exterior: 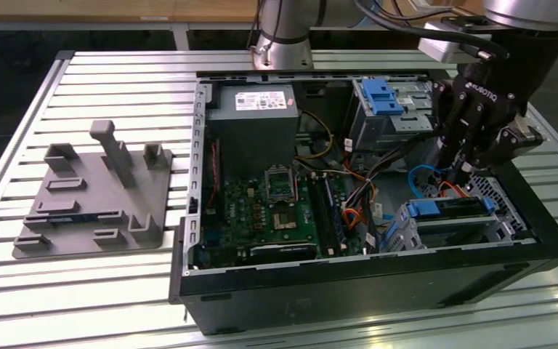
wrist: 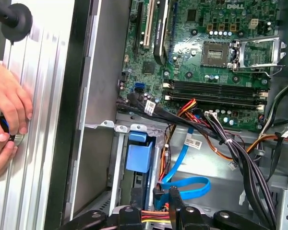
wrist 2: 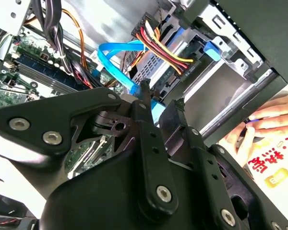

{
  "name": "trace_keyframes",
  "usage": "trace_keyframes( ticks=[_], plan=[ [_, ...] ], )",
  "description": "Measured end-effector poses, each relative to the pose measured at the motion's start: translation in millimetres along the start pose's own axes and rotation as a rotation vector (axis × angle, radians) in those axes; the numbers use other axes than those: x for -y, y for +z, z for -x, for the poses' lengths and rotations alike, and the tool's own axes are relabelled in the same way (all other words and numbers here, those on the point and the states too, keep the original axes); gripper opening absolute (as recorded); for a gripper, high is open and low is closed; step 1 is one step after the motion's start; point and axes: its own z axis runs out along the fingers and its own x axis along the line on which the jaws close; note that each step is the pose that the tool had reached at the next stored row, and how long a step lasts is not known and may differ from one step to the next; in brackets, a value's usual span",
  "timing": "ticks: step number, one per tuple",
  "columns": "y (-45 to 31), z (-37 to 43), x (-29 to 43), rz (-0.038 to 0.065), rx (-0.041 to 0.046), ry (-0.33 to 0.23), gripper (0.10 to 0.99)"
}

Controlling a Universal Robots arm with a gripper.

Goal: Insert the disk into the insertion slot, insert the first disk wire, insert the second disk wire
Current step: 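Insert the second disk wire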

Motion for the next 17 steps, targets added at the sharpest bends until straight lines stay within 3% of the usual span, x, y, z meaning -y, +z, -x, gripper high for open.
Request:
trace_keyframes(
  ticks=[5, 10, 17],
  plan=[
    [-0.1, 3.7, -0.2, -0.006, -0.0024, -0.010, 0.357],
    [-0.1, 4.0, -0.8, -0.006, -0.0124, -0.018, 0.357],
    [0.4, 4.1, -0.8, -0.004, -0.0129, -0.007, 0.357]
  ],
)
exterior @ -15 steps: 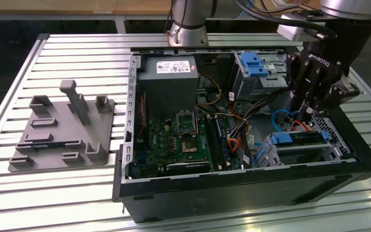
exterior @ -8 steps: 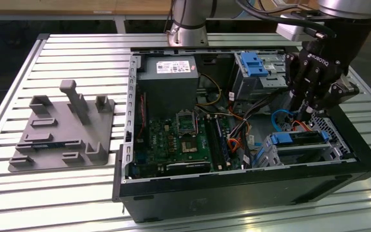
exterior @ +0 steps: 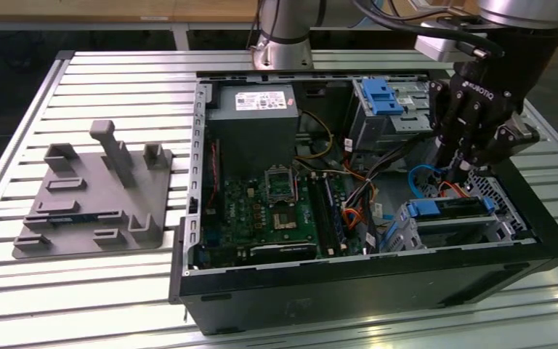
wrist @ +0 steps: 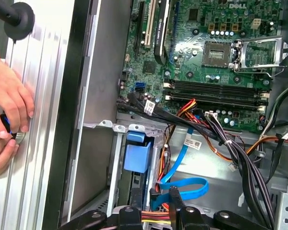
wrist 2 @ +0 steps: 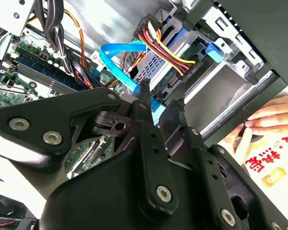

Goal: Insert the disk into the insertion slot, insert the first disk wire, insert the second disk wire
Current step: 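Insert the second disk wire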

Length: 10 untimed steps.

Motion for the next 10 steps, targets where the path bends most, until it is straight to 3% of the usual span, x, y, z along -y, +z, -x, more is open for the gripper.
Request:
trace_keyframes(
  ticks=[8, 9, 10],
  plan=[
    [0.3, 0.1, 0.1, 0.001, -0.0004, 0.004, 0.341],
    [0.3, 0.1, 0.1, 0.001, -0.0005, 0.004, 0.271],
    [0.3, 0.1, 0.1, 0.001, -0.0005, 0.004, 0.271]
  ],
)
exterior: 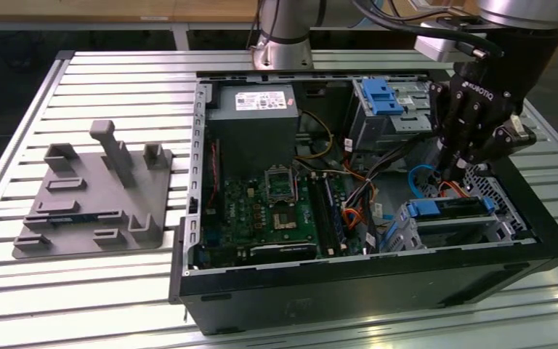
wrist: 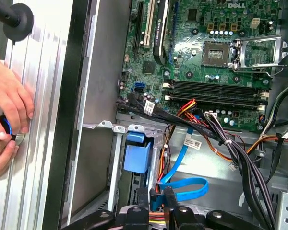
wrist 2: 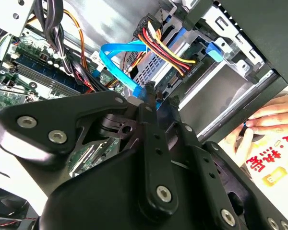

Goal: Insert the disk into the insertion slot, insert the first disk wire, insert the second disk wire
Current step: 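Insert the second disk wire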

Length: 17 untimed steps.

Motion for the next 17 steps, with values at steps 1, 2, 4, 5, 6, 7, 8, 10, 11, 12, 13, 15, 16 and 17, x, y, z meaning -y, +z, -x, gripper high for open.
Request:
trace_keyframes(
  ticks=[1, 2, 4, 5, 6, 7, 8, 10, 11, 12, 13, 15, 16, 17],
  plan=[
    [0.1, 0.0, 0.0, 0.000, 0.0000, 0.000, 0.271],
    [0.2, 0.0, 0.0, 0.000, 0.0000, 0.000, 0.271],
    [0.3, 0.1, 0.0, 0.000, -0.0001, 0.000, 0.271],
    [0.3, 0.1, 0.0, 0.000, -0.0002, 0.000, 0.271],
    [0.4, 0.1, 0.0, 0.000, -0.0002, 0.000, 0.271],
    [0.4, 0.1, 0.0, 0.000, -0.0003, 0.000, 0.271],
    [0.6, 0.1, 0.0, 0.000, -0.0002, 0.000, 0.271],
    [0.8, 0.1, 0.1, 0.000, -0.0002, 0.000, 0.271],
    [0.9, 0.2, 0.1, 0.000, -0.0003, 0.000, 0.271],
    [1.2, 0.2, 0.1, 0.000, -0.0002, 0.001, 0.271],
    [1.4, 0.3, 0.1, 0.000, -0.0002, 0.001, 0.271],
    [1.7, 0.3, 0.1, 0.000, -0.0003, 0.001, 0.259],
    [1.9, 0.4, 0.1, 0.000, -0.0003, 0.001, 0.259],
    [2.0, 0.4, 0.1, 0.000, -0.0002, 0.001, 0.184]
  ],
)
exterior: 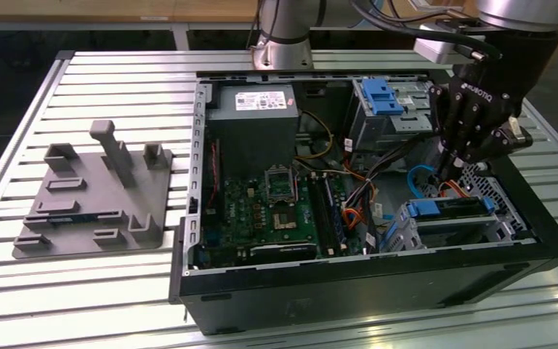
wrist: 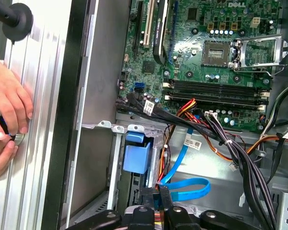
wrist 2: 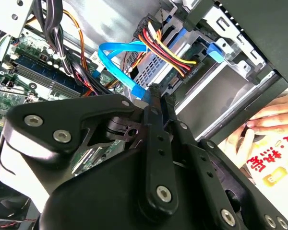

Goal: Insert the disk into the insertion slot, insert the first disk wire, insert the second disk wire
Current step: 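Insert the second disk wire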

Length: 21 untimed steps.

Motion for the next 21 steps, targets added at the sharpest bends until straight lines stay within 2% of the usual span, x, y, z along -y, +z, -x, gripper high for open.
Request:
trace_keyframes(
  ticks=[15, 21],
  plan=[
    [1.0, 0.2, 0.1, 0.000, 0.0000, 0.000, 0.161],
    [1.0, -0.9, 9.1, 0.002, 0.0003, 0.003, 0.161]
  ],
)
